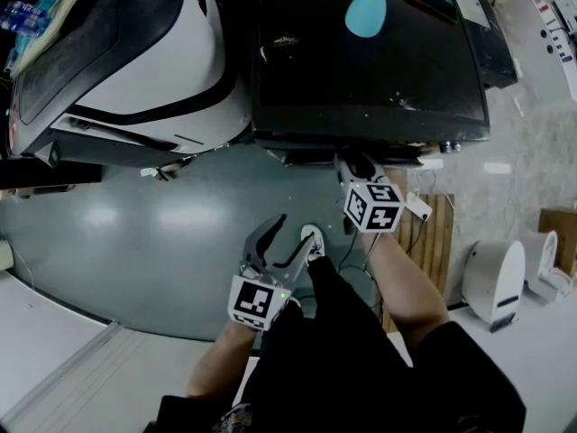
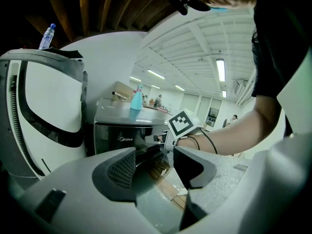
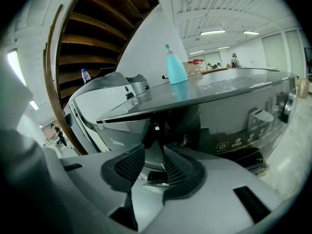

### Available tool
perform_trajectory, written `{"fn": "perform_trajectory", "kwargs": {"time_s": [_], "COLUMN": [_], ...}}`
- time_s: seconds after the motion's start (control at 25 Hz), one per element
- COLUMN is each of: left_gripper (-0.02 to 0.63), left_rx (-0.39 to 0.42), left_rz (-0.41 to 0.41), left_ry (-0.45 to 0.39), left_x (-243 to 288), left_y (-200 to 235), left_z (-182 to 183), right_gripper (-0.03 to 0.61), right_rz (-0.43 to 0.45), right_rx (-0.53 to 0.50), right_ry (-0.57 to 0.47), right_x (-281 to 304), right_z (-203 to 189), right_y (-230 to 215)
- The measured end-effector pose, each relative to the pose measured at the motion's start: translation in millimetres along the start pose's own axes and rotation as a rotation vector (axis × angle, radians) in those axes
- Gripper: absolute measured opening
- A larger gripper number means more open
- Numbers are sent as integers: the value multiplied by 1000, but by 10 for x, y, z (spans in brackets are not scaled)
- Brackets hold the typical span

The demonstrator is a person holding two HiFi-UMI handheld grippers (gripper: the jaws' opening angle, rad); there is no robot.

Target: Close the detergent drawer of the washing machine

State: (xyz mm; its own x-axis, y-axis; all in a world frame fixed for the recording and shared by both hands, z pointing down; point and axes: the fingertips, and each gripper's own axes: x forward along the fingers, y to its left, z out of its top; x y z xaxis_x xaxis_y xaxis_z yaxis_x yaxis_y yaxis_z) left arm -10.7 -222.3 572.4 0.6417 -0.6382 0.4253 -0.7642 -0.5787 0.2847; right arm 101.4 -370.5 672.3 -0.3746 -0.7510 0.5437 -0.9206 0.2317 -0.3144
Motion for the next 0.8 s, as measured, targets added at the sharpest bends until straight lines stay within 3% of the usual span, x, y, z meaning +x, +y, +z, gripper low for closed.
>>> {"fn": "perform_trajectory", "kwargs": {"time_s": [0.28,0.68,0.8], "left_gripper": [238,238,238], "left_rx": [-12,-16,-14], "left_rz": [6,16,20], "left_ry": [1,-14,-25], "left_x": [-2,-125,-222], "left_y": [37,67,66], "left_z": [-5,10,24], "right_gripper": [124,124,77], "right_rz": [-22,-44,-67], "right_rx": [101,123,133], "right_ry": [-5,-10,-21], "right_x": [61,55,6], "right_z": [30,14,34], "right_y": [-27,-36,-46]}}
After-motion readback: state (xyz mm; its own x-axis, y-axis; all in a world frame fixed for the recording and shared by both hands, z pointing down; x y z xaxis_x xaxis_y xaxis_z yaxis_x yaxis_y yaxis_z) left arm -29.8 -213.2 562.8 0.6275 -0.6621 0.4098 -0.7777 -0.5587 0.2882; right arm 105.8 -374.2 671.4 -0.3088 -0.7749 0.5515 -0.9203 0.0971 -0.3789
